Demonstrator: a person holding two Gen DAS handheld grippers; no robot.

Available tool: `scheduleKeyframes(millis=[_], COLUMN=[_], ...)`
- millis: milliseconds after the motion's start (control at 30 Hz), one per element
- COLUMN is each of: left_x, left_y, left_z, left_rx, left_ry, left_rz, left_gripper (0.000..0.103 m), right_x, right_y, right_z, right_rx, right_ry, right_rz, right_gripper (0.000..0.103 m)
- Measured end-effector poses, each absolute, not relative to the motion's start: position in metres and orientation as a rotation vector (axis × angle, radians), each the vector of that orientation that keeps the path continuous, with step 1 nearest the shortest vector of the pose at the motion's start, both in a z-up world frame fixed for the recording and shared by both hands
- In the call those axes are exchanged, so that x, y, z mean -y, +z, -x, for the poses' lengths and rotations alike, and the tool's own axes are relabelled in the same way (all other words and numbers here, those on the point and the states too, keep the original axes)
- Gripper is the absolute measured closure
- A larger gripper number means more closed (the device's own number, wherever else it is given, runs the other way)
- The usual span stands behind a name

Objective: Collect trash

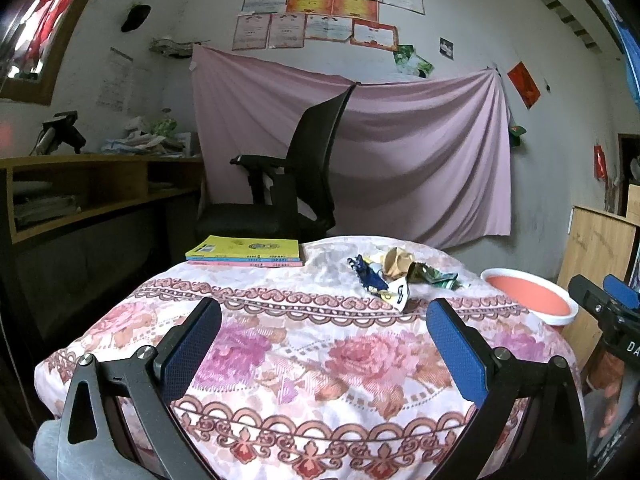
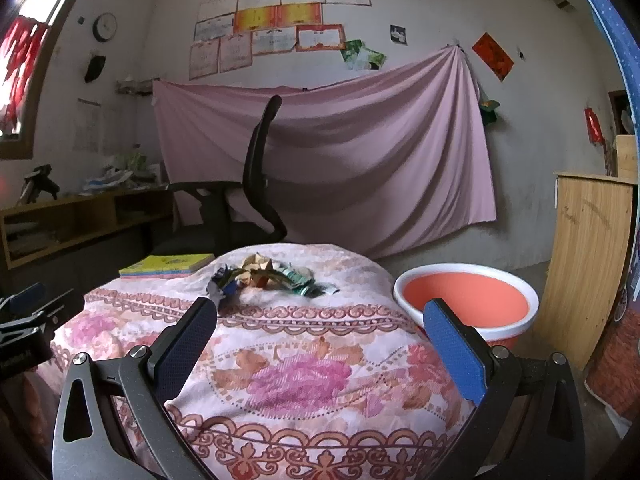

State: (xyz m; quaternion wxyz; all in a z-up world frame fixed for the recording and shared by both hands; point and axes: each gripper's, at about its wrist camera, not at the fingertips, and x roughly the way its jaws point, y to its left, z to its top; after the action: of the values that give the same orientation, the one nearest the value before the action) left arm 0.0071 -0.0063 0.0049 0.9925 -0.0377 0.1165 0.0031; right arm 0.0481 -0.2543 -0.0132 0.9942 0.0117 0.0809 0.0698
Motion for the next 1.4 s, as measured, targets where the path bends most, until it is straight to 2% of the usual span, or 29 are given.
scheduleKeyframes(millis=[267, 633, 867, 1200, 1267, 1400], left_x=[0.008, 0.006, 0.005, 0.004, 0.007, 0.017], left_y=[0.029, 0.057, 0.053, 0.015, 0.009, -0.002], left_z=[-0.044, -0.127, -0.18, -0.216, -0.221, -0.231], left_rx=[-0.214, -0.124, -0.25, -0.535, -0.592, -0.679], left_ry=[0.02, 0.019, 0.003, -0.081, -0.109, -0.161], left_rz=[0.054, 0.076, 0.083, 0.192, 0.218, 0.231], left_gripper=[0.002, 0.002, 0.002, 0.003, 0.006, 0.032], right_x=[0.254, 0.249, 0.244, 0.25, 0.249, 0.248], right_y=[0.01, 0.042, 0.047, 0.011, 0.006, -0.002], right_z=[-0.072, -0.156, -0.211, -0.253, -0.257, -0.268], right_rx=[-0.107, -0.07, -0.081, -0.348, -0.397, -0.491], right_ry=[0.145, 0.201, 0.222, 0.256, 0.268, 0.293], right_rz=[-0.003, 0.023, 0.053, 0.056, 0.064, 0.075], right_gripper=[0.0, 0.0, 0.0, 0.001, 0.007, 0.021])
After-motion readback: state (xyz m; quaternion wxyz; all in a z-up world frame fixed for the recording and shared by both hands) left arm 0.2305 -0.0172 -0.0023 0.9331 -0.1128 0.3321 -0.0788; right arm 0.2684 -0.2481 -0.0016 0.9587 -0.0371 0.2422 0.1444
